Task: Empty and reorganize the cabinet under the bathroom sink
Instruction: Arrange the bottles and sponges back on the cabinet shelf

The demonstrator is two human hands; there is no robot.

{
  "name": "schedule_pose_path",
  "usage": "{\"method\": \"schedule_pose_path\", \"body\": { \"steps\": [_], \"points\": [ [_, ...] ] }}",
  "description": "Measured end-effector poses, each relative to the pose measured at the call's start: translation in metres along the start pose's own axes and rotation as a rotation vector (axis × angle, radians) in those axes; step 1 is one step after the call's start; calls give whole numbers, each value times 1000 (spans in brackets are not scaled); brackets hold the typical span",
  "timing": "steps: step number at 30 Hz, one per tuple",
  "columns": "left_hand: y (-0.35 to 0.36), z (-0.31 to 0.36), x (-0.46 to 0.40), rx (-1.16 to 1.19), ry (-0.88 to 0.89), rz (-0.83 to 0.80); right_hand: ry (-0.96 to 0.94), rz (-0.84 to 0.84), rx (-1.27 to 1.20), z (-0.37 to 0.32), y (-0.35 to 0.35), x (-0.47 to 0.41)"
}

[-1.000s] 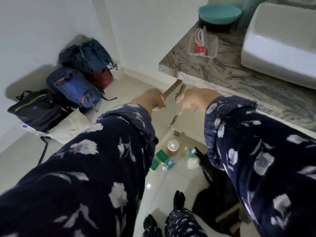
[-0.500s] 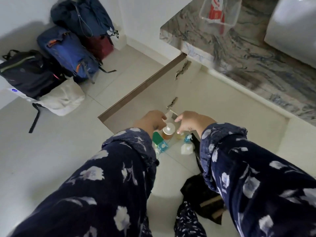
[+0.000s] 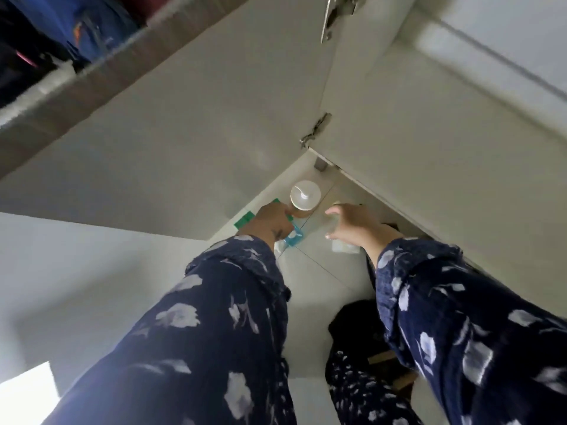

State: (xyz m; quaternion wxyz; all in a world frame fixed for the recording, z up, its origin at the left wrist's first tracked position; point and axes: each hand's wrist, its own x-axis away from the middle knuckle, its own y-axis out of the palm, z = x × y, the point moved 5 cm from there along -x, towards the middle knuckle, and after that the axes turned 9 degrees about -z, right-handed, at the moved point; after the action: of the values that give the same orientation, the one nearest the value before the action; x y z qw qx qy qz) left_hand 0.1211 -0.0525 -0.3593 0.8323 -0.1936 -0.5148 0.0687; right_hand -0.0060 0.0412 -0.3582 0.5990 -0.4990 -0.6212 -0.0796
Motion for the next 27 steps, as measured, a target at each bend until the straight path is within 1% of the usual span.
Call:
{"method": "schedule_pose_path", "body": {
  "steps": [4, 7, 11, 13, 15, 17, 19, 22, 27],
  "points": [
    [23, -31, -80, 20, -5, 36, -3, 44, -123, 18, 33, -79],
    [40, -57, -142, 93, -19, 73, 3, 108, -244, 31, 57, -136],
    [60, -71, -212, 198, 95, 135, -40, 219, -360, 43, 85, -204],
    [69, -76, -241, 255, 166, 190, -118, 332, -392, 46, 92, -230],
    [73, -82, -266, 328, 231, 258, -206, 467, -402, 48, 94, -248],
    [74, -88, -287, 369, 286, 319, -264, 542, -404, 52, 95, -262],
    [75, -91, -304, 379, 314, 347, -306, 602, -390, 55, 93, -273],
    [78, -91, -314, 434, 369, 371, -353, 652, -380, 58, 83, -282],
    [75, -80, -299, 461, 432, 390, -396, 697, -334, 54, 67, -264]
  ]
}}
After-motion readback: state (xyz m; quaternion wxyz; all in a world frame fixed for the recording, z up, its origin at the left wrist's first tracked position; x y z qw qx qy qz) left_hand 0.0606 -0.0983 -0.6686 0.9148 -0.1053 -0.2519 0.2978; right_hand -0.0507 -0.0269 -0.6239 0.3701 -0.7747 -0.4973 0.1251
